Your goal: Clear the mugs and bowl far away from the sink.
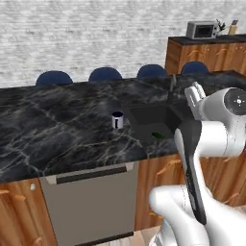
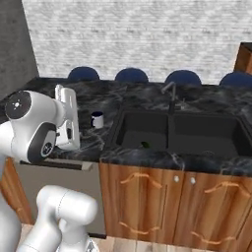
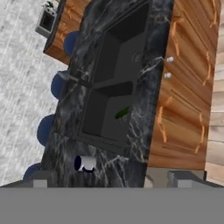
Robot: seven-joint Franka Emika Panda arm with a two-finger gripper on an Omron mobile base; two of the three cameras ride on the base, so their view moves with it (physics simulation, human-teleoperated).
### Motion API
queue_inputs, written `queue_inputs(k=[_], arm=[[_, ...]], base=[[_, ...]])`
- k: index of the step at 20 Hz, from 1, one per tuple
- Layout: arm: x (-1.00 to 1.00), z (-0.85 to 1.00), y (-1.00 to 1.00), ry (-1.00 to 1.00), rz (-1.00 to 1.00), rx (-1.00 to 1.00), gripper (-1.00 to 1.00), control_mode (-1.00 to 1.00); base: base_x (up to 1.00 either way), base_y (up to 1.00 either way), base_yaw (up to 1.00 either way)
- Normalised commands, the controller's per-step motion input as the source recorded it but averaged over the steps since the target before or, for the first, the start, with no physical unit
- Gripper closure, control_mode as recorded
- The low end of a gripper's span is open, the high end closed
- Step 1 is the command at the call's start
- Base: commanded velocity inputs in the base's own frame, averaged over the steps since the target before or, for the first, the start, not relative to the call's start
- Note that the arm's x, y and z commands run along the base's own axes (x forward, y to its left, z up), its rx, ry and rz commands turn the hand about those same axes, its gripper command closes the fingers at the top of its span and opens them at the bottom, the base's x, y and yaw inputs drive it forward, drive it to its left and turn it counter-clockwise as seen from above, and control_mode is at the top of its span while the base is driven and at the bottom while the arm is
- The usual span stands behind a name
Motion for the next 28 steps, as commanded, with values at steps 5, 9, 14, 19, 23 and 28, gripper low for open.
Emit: queue_inputs(k=[5,9,14,19,23,28], arm=[[0.0,0.0,0.0,0.0,0.0,0.0,-1.0,1.0],[0.0,0.0,0.0,0.0,0.0,0.0,-1.0,1.0],[0.0,0.0,0.0,0.0,0.0,0.0,-1.0,1.0],[0.0,0.0,0.0,0.0,0.0,0.0,-1.0,1.0],[0.0,0.0,0.0,0.0,0.0,0.0,-1.0,1.0],[0.0,0.0,0.0,0.0,0.0,0.0,-1.0,1.0]], base=[[0.01,0.35,0.43],[0.63,0.01,0.3],[0.84,-0.03,0.04],[0.62,-0.04,-0.02],[0.05,0.36,-0.42],[0.0,0.35,-0.56]])
